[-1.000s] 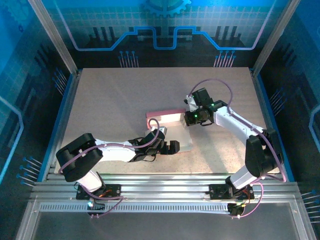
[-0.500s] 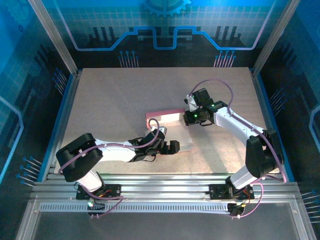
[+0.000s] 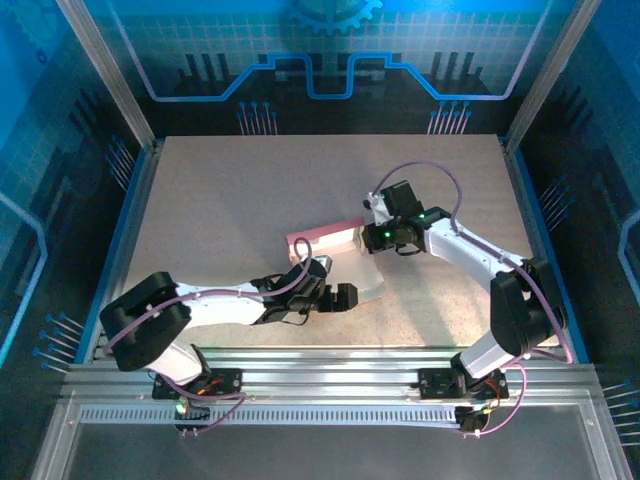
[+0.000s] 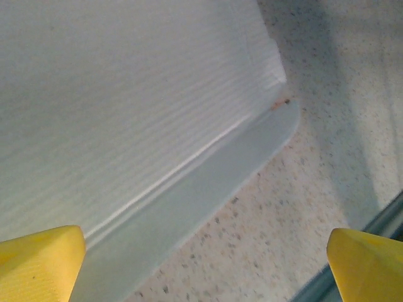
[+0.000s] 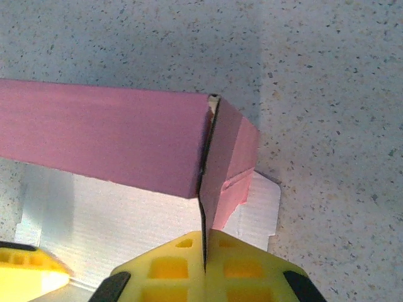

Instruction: Fold the paper box

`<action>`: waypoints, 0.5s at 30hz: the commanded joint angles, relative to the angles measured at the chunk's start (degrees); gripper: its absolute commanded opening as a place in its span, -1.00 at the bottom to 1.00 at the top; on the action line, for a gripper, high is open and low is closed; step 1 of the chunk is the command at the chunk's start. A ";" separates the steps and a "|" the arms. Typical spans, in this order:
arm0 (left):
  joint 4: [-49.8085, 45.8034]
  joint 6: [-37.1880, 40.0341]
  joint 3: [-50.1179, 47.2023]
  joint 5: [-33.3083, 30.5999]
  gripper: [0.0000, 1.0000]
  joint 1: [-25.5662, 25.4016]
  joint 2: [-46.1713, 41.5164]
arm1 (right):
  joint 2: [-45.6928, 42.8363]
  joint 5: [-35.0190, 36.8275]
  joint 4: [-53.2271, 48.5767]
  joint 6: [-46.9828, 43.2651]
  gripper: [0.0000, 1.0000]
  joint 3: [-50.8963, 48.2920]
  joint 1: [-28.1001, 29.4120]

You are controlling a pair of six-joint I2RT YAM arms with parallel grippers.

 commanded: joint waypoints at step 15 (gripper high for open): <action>-29.95 5.53 16.81 13.83 0.82 11.69 -22.35 | 11.89 0.15 -11.54 -12.14 -0.95 12.02 6.71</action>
